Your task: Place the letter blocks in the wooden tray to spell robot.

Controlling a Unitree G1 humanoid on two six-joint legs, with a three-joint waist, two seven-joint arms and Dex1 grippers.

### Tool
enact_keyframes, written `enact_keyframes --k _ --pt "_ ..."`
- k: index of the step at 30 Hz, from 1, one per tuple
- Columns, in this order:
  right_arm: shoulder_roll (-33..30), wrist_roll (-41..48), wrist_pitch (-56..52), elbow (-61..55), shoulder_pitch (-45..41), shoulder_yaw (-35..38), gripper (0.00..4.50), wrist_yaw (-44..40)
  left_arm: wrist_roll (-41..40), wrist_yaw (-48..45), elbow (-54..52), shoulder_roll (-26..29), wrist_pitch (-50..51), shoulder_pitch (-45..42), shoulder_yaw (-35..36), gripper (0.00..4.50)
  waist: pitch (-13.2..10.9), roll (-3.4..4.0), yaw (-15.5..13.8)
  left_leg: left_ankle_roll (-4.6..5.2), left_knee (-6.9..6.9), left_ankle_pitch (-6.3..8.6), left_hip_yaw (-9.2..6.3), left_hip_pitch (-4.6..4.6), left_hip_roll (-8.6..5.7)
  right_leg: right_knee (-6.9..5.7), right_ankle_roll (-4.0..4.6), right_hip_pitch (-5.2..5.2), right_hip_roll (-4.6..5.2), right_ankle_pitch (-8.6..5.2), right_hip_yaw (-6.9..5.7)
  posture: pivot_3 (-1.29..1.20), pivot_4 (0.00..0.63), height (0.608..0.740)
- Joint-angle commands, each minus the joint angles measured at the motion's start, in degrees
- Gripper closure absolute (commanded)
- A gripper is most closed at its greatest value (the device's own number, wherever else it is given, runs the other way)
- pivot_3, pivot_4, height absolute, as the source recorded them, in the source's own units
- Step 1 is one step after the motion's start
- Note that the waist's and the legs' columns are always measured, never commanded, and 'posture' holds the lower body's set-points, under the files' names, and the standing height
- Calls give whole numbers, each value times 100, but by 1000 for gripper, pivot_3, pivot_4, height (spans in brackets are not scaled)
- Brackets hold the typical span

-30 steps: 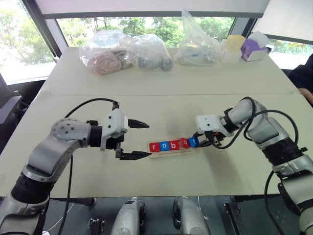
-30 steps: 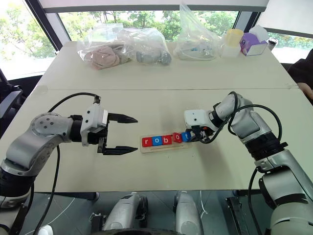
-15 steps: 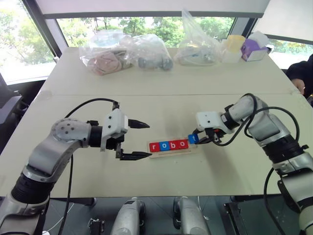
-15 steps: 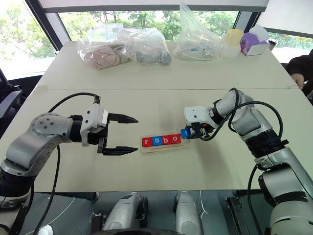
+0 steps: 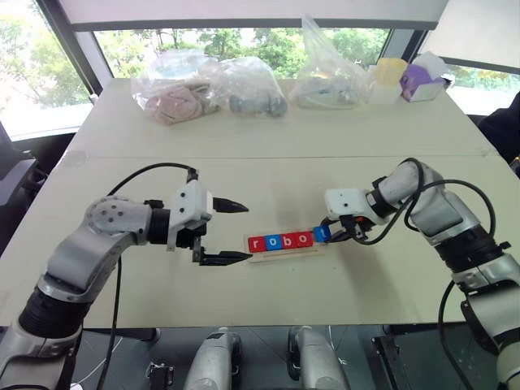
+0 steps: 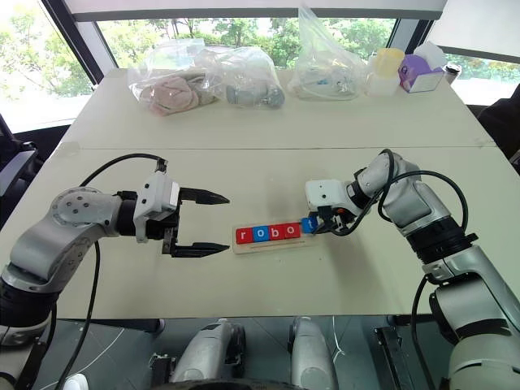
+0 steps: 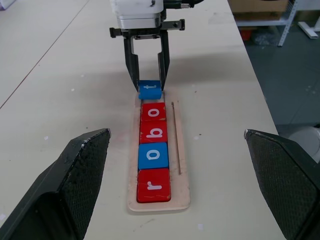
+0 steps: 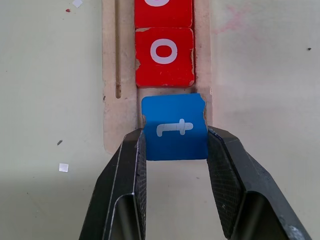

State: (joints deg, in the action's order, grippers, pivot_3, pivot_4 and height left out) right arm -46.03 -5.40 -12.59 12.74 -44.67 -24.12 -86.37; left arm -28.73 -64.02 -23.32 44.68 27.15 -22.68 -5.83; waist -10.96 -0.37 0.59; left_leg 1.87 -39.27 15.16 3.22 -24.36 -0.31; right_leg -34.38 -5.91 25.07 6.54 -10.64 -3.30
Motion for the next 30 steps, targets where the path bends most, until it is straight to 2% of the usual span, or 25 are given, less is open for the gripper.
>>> enact_keyframes --k 1,15,16,17,21,25,30 --pt "25 22 -51 -37 -41 47 3377 -53 -67 18 -164 19 -20 -38 132 0 0 0 -1 0 0 0 0 0 0 0 0 0 0 0 0 0 150 740" --pt "132 -14 -113 -1 -93 -20 3377 -139 -59 74 -205 28 -32 2 145 0 0 0 0 0 0 0 0 0 0 0 0 0 0 0 0 0 150 740" --pt "139 -10 -115 -6 -93 -20 2319 -149 -60 73 -209 31 -33 8 149 0 0 0 1 0 0 0 0 0 0 0 0 0 0 0 0 0 150 740" --pt "151 -14 -103 -1 -99 -18 1981 -140 -62 73 -210 32 -31 8 151 0 0 0 0 0 0 0 0 0 0 0 0 0 0 0 0 0 150 740" --pt "172 -18 -140 -48 -127 5 27 -140 -65 69 -214 38 -28 14 157 0 0 0 0 -1 0 0 -1 0 0 0 0 0 0 0 0 0 150 740" --pt "115 121 -374 -291 -181 145 27 -226 -66 59 -214 42 -30 16 152 0 0 0 0 -1 0 -1 0 0 0 0 0 0 0 0 0 0 150 740" --pt "-23 194 -603 -339 -357 544 27 82 -68 55 -213 29 -27 4 133 0 0 0 -7 -1 0 -1 -1 0 0 -2 0 0 0 0 0 0 150 740"
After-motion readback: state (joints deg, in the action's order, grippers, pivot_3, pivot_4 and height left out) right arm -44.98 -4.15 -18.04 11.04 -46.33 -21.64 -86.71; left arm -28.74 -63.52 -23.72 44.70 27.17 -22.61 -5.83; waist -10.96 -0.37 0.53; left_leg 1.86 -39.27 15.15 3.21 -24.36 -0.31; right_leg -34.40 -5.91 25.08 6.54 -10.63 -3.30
